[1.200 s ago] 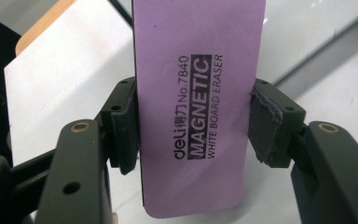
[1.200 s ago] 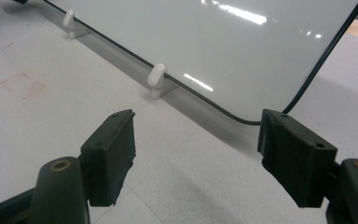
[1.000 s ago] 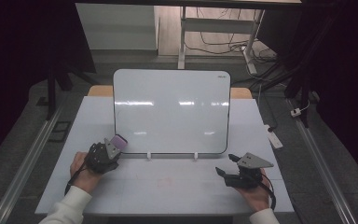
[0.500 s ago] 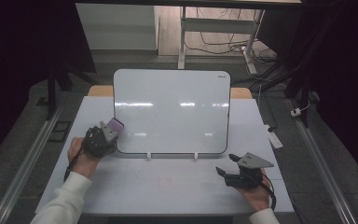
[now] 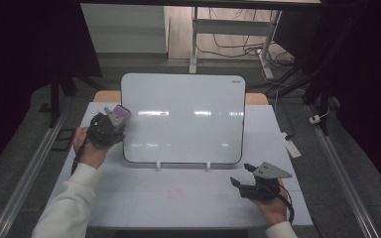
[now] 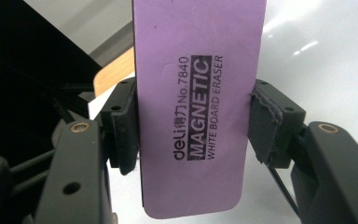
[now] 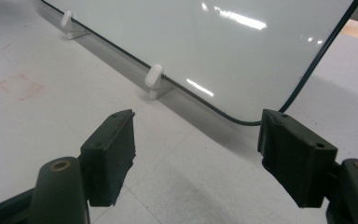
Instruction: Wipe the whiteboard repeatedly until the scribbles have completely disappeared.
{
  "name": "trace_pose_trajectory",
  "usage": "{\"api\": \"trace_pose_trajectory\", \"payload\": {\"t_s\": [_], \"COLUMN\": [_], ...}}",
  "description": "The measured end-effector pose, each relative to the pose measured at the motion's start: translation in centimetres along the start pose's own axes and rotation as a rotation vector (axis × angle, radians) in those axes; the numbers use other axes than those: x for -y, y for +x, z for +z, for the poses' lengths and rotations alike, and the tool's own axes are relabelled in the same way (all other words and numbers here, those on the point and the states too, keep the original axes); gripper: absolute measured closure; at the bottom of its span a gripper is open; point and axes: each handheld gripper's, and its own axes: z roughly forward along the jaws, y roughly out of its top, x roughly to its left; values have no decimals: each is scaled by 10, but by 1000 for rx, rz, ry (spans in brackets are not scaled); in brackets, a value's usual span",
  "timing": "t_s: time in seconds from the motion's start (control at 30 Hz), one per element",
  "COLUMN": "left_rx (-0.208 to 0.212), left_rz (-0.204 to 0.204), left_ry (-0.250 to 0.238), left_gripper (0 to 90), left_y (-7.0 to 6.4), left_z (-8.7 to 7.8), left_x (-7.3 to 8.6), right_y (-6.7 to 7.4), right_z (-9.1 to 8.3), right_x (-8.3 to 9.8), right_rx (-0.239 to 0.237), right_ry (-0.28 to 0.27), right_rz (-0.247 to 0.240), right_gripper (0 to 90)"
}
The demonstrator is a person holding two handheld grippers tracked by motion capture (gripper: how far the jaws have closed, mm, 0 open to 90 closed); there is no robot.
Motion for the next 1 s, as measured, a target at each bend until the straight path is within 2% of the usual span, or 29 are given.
{"api": "trace_pose_trajectory", "payload": {"t_s": [0.13, 0.23, 0.33, 0.43, 0.5, 0.53, 0.57, 0.63, 0.7, 0.83, 0.87, 1.0], "left_rx": [30, 90, 181, 308, 378, 428, 475, 529, 606, 737, 766, 834], "left_rz": [34, 37, 26, 2, -3, -8, -4, 19, 32, 70, 81, 116], "left_ry": [-9, -31, -75, -122, -147, -157, -167, -174, -183, -172, -166, -139], "left_gripper": [412, 412, 412, 412, 412, 412, 412, 412, 412, 411, 411, 411], "left_y": [-11, -23, -33, -41, -46, -49, -52, -59, -65, -73, -74, -82], "left_z": [-3, -5, -12, -22, -29, -32, -34, -38, -41, -44, -44, -42], "left_x": [-3, -3, 1, 7, 11, 13, 15, 19, 22, 25, 25, 27], "right_y": [0, 1, 1, 2, 3, 4, 5, 7, 11, 22, 25, 34], "right_z": [1, 0, -1, -2, -2, -2, -2, -1, -1, 1, 2, 5], "right_x": [0, -1, -2, -3, -4, -4, -5, -8, -11, -17, -18, -21], "right_rx": [-1, -1, -8, -22, -26, -31, -36, -55, -79, -147, -163, -213], "right_ry": [2, -2, -15, -25, -29, -32, -37, -43, -48, -51, -48, -38], "right_rz": [1, -2, 10, 17, 9, 8, 3, -5, -22, -77, -94, -145], "right_gripper": [271, 271, 271, 271, 271, 271, 268, 263, 259, 261, 261, 264]}}
